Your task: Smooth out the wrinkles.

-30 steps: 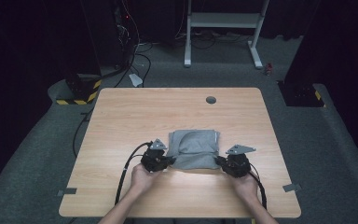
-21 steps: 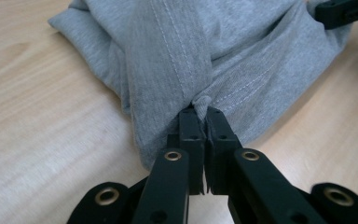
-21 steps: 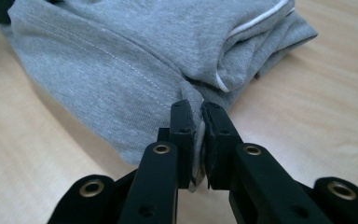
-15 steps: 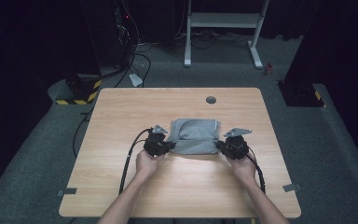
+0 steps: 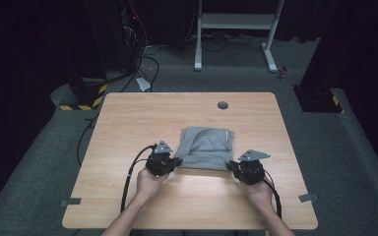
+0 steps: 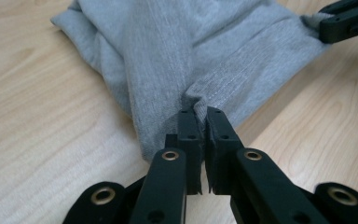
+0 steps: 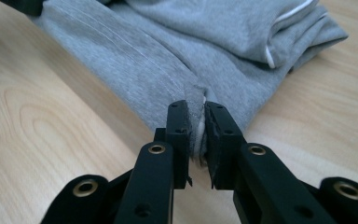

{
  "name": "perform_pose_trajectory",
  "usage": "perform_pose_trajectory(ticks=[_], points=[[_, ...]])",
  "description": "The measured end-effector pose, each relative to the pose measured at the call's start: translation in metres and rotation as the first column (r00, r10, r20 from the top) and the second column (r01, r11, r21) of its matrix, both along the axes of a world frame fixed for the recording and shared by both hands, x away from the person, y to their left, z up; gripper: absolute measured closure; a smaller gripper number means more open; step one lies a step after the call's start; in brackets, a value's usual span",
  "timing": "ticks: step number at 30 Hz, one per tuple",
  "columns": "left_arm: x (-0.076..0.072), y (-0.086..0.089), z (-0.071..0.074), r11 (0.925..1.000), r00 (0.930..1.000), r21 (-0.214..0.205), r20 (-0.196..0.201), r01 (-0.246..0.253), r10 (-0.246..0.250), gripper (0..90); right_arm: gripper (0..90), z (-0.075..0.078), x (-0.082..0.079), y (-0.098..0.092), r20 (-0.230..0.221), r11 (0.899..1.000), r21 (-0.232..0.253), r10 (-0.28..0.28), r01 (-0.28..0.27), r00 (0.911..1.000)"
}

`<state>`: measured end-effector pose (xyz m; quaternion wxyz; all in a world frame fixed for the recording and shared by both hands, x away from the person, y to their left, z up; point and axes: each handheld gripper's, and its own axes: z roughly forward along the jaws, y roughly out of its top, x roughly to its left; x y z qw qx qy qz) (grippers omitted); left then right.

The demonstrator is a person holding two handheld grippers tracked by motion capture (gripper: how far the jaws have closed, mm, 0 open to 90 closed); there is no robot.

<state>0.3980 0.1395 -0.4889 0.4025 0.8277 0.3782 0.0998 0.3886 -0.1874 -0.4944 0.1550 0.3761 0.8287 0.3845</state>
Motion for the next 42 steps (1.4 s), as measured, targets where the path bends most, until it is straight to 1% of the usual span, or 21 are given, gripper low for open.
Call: perform_pose_trajectory(ticks=[3, 7, 9, 10, 11, 13, 15, 19, 21, 24, 25, 28, 30, 31, 33, 35, 36, 39, 40, 41, 42], points=[[-0.003, -0.002, -0.007, 0.9998, 1.0000, 0.018, -0.007, 0.003, -0.003, 85.6, 79.6, -0.008, -0.004, 0.000, -0.010, 1.000, -0.024, 0.001, -0.001, 0.9999], [-0.003, -0.006, -0.016, 0.9987, 0.9990, 0.049, -0.042, 0.015, -0.013, 84.2, 78.9, -0.017, -0.003, -0.001, -0.037, 0.999, -0.050, -0.004, 0.002, 0.9993], [-0.004, -0.008, -0.019, 0.9977, 0.9987, 0.064, -0.048, 0.020, -0.017, 81.1, 77.0, -0.019, -0.002, -0.001, -0.047, 0.999, -0.050, -0.005, 0.002, 0.9989], [-0.005, -0.008, -0.019, 0.9982, 0.9988, 0.059, -0.048, 0.015, -0.012, 77.3, 75.8, -0.018, -0.002, -0.001, -0.045, 0.999, -0.050, -0.004, 0.002, 0.9990], [-0.006, -0.007, -0.018, 0.9983, 0.9991, 0.057, -0.042, 0.009, -0.007, 72.3, 75.5, -0.017, -0.003, -0.001, -0.046, 0.999, -0.046, -0.004, 0.002, 0.9989], [-0.008, -0.005, -0.013, 0.9991, 0.9996, 0.042, -0.028, 0.000, 0.002, 67.3, 72.7, -0.013, -0.006, -0.002, -0.051, 1.000, -0.029, -0.002, 0.001, 0.9987], [-0.011, -0.003, -0.005, 0.9995, 0.9999, 0.025, -0.005, -0.016, 0.017, 60.0, 67.6, -0.005, -0.007, -0.005, -0.058, 1.000, 0.000, -0.007, 0.007, 0.9983], [-0.012, -0.002, 0.010, 0.9985, 0.9979, 0.014, 0.039, -0.052, 0.052, 51.2, 64.7, 0.014, -0.004, -0.012, -0.049, 0.998, 0.056, -0.029, 0.032, 0.9984], [-0.009, -0.005, 0.015, 0.9978, 0.9967, 0.021, 0.051, -0.063, 0.062, 48.7, 63.6, 0.024, 0.003, -0.013, -0.043, 0.996, 0.070, -0.046, 0.049, 0.9980], [-0.001, -0.013, 0.019, 0.9964, 0.9955, 0.037, 0.059, -0.076, 0.073, 45.3, 62.3, 0.034, 0.019, -0.012, -0.031, 0.995, 0.076, -0.070, 0.072, 0.9971], [0.001, -0.017, 0.020, 0.9962, 0.9956, 0.039, 0.055, -0.078, 0.076, 44.6, 62.2, 0.036, 0.026, -0.010, -0.039, 0.993, 0.080, -0.085, 0.088, 0.9956], [0.011, -0.030, 0.021, 0.9934, 0.9943, 0.082, 0.077, -0.080, 0.073, 43.5, 62.2, 0.040, 0.048, -0.005, -0.056, 0.989, 0.091, -0.113, 0.118, 0.9920], [0.018, -0.037, 0.020, 0.9913, 0.9933, 0.094, 0.078, -0.093, 0.085, 43.5, 62.2, 0.042, 0.062, 0.001, -0.062, 0.987, 0.089, -0.130, 0.135, 0.9896], [0.021, -0.039, 0.019, 0.9905, 0.9915, 0.088, 0.087, -0.105, 0.098, 43.7, 62.1, 0.042, 0.070, 0.005, -0.073, 0.985, 0.087, -0.141, 0.147, 0.9873], [0.025, -0.043, 0.018, 0.9902, 0.9897, 0.076, 0.091, -0.118, 0.111, 46.0, 61.6, 0.041, 0.082, 0.011, -0.084, 0.983, 0.079, -0.157, 0.164, 0.9840], [0.029, -0.045, 0.016, 0.9888, 0.9903, 0.094, 0.088, -0.116, 0.108, 49.7, 61.3, 0.037, 0.093, 0.015, -0.097, 0.981, 0.066, -0.176, 0.183, 0.9795], [0.032, -0.046, 0.015, 0.9886, 0.9903, 0.094, 0.085, -0.117, 0.109, 51.2, 61.0, 0.036, 0.096, 0.016, -0.101, 0.979, 0.062, -0.187, 0.194, 0.9772], [0.038, -0.044, 0.014, 0.9894, 0.9906, 0.077, 0.070, -0.123, 0.118, 59.9, 60.7, 0.027, 0.112, 0.020, -0.144, 0.972, 0.045, -0.221, 0.229, 0.9646], [0.040, -0.043, 0.014, 0.9900, 0.9915, 0.073, 0.059, -0.121, 0.116, 62.5, 60.8, 0.026, 0.115, 0.021, -0.154, 0.971, 0.047, -0.224, 0.234, 0.9622], [0.042, -0.042, 0.013, 0.9908, 0.9920, 0.062, 0.045, -0.120, 0.117, 65.3, 61.5, 0.024, 0.117, 0.021, -0.177, 0.967, 0.071, -0.229, 0.245, 0.9571], [0.043, -0.040, 0.013, 0.9919, 0.9929, 0.054, 0.037, -0.115, 0.113, 68.7, 63.8, 0.022, 0.119, 0.021, -0.184, 0.965, 0.082, -0.230, 0.248, 0.9557]])
